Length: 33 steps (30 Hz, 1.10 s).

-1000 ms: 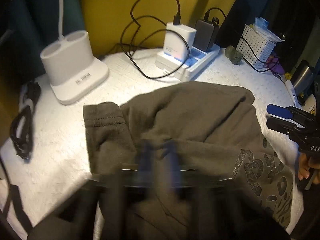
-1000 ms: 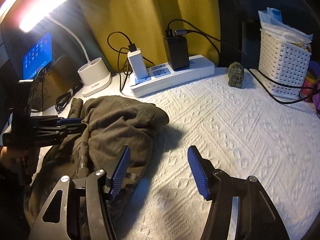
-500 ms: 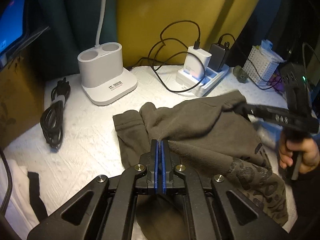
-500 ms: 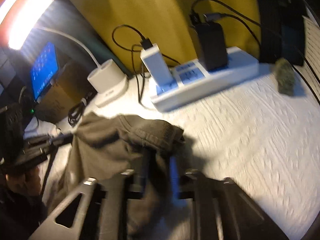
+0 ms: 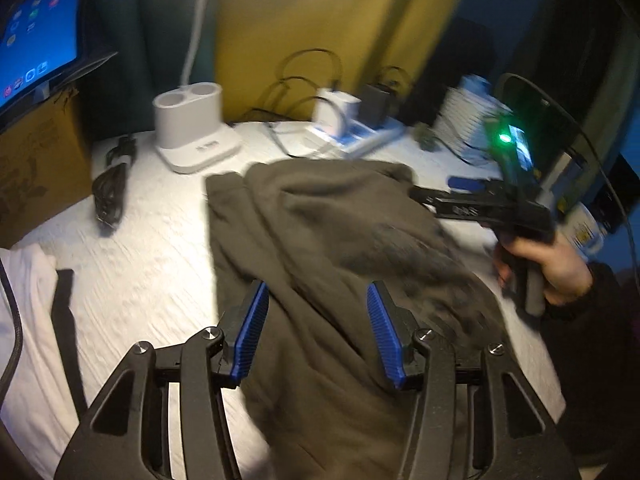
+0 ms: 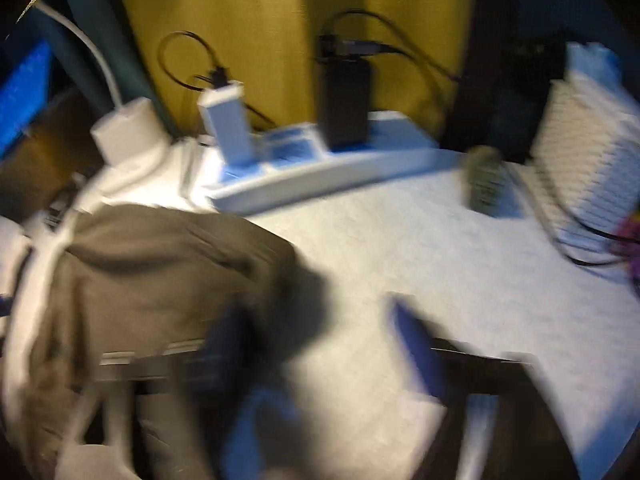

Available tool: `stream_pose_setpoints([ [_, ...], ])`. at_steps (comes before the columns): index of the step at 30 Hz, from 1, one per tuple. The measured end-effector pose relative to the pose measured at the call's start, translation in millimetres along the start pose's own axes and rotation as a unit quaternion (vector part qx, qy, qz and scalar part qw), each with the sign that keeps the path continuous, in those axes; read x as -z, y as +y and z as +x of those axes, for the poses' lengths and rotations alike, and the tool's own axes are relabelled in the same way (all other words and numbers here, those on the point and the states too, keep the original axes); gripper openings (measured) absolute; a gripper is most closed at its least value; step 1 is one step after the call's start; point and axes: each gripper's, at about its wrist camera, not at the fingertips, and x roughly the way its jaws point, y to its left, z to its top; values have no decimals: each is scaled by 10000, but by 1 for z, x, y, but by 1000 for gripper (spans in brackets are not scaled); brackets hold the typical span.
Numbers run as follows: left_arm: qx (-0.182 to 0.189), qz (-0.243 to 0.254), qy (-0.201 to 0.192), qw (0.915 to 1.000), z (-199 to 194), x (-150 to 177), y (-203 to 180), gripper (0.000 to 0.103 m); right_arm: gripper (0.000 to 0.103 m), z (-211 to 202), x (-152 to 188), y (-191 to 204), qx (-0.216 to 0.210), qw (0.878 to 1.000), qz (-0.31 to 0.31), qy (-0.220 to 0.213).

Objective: Fold small clothes

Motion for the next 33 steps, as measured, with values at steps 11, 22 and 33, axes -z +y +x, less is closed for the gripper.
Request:
stream_pose_setpoints([
  [11,533,435,516,9963,-4,56,-37,51,93,-85,67,-5,-349,9987,283,-259],
  [22,264,302,570,9976,-4,77,-36,8,93,-126,146,33,-637,9976,62,-251],
  [33,-197,150,386,9989,-34,102,-21,5,64,-135,176,86,-1377,9895,-440,-9],
])
